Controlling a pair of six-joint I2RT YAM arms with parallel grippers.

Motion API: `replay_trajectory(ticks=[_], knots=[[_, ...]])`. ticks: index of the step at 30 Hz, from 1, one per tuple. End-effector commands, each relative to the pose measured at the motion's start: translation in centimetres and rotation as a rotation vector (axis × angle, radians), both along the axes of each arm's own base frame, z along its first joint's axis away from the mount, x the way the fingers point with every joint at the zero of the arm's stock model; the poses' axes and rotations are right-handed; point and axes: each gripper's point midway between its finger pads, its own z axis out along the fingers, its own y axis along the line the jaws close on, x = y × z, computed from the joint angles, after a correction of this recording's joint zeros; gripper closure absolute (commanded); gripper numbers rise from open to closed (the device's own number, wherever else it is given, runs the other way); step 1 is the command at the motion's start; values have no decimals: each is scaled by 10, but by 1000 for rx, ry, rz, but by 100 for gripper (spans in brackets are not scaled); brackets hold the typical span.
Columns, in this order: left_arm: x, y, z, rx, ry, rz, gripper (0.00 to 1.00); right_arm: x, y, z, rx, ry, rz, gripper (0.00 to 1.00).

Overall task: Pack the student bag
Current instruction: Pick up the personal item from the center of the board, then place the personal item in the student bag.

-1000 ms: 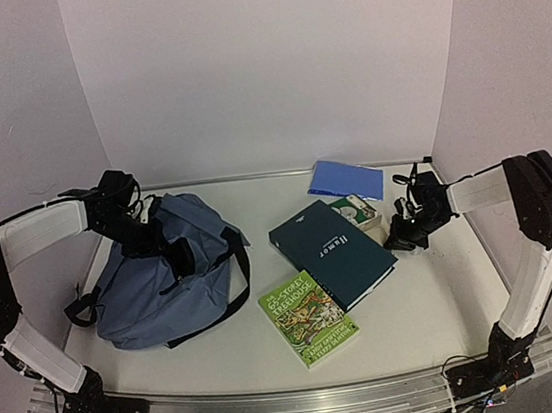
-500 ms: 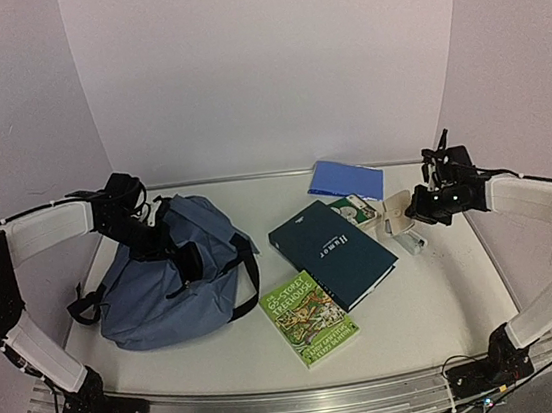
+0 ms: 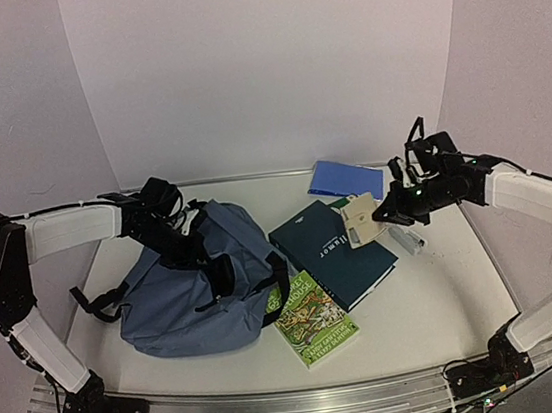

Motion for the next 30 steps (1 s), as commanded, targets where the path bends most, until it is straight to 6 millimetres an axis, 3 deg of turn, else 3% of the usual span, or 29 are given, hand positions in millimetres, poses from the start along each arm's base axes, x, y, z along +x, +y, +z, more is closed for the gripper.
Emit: replay_trajectory(ticks=[1,8,16,22,30], knots=[[7,-22,22,-89,-49,-43,100,-27,81,24,206,78,178,100],[-11,-37,15,-39,-74,-117,100,-54,168,21,273,150,331,100],[-21,-48,19,-46,-93,-172,100,-65,235,-6,290,199,446,100],[-22,-49,22,-39,-119,-184,100,-80,253,-40,260,274,516,100],[-27,-55,29,-75,-135,-222,100,-108,256,-63,199,349,625,100]])
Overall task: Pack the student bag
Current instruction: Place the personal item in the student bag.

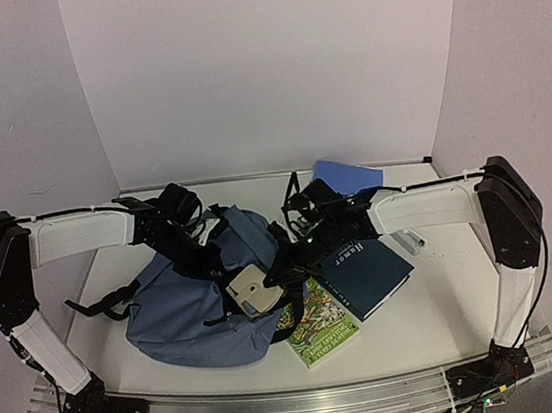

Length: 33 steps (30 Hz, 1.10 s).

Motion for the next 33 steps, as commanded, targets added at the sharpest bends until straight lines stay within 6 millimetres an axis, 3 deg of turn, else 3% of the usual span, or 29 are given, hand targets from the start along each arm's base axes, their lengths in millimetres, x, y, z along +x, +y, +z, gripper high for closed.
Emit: replay_trajectory(ticks=[1,6,12,28,33], knots=[[5,-22,36,-123,-88,-65,100,-22,15,2,7,3,123,100],[1,-26,36,-140,-78,-82,100,-32,26,-11,-19,-4,176,100],[-9,-35,41,-199,-48,-119,100,-23,29,-27,-62,-9,142,100],[-30,-55,27,-239,69,-193,100,30,51,-11,-31,-158,-70,100],[-21,-49,18,-177,51,-147,100,35,45,-3,-42,-201,-108,82]])
